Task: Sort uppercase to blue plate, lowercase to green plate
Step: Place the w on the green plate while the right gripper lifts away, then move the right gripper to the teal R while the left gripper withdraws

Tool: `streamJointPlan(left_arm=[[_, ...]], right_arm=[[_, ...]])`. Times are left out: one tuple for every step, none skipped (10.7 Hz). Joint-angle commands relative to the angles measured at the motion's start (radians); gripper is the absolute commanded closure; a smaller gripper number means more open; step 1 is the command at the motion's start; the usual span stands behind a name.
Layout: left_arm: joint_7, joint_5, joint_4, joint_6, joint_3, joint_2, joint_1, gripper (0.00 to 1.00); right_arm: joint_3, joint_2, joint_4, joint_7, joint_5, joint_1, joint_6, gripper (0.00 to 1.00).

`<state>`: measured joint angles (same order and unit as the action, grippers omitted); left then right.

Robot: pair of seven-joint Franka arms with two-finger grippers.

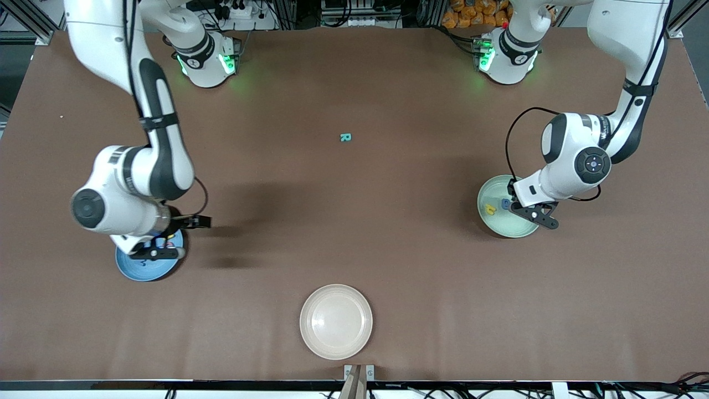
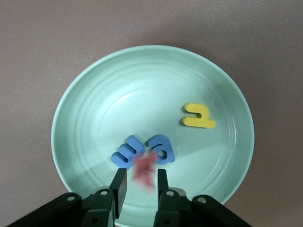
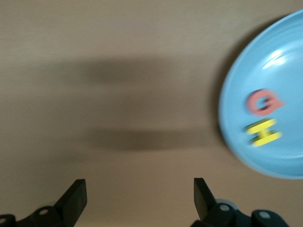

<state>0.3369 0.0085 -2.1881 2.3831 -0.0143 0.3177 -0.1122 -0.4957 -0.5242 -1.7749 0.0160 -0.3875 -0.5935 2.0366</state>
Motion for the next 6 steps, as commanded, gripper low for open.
streamJointPlan(left_arm=[[-0.018,-0.039,-0.024,0.015,-0.010,-0.032,0.014,0.58],[-0.036,-0.044,-0.024,0.015,-0.009,-0.040,0.014,0.55],[-0.054,-0.044,-0.025,0.015,-0.007,-0.055,0.025,0.52],[-0.077,-0.044,-0.028,0.015,-0.009,-0.075,0.043,0.39],[-0.091,-0.045,-0.030,0.015,-0.006,-0.094,0.054,0.14],[-0.088,-0.044,-0.028,0.015,-0.007,-0.117,0.075,0.00]], right_arm=[[0.041,0.043,-0.035,-0.169,0.001,-0.069,0.010,0.00],[0.069,0.043,-0.032,-0.233,0.001,-0.093,0.019,0.00],[0.100,0.041,-0.034,-0.299,0.001,-0.117,0.048,0.00],[0.133,0.038,-0.037,-0.391,0.001,-0.143,0.081,0.00],[0.150,0.033,-0.038,-0.500,0.001,-0.181,0.100,0.00],[0.152,0.032,-0.041,-0.599,0.001,-0.222,0.105,0.00]])
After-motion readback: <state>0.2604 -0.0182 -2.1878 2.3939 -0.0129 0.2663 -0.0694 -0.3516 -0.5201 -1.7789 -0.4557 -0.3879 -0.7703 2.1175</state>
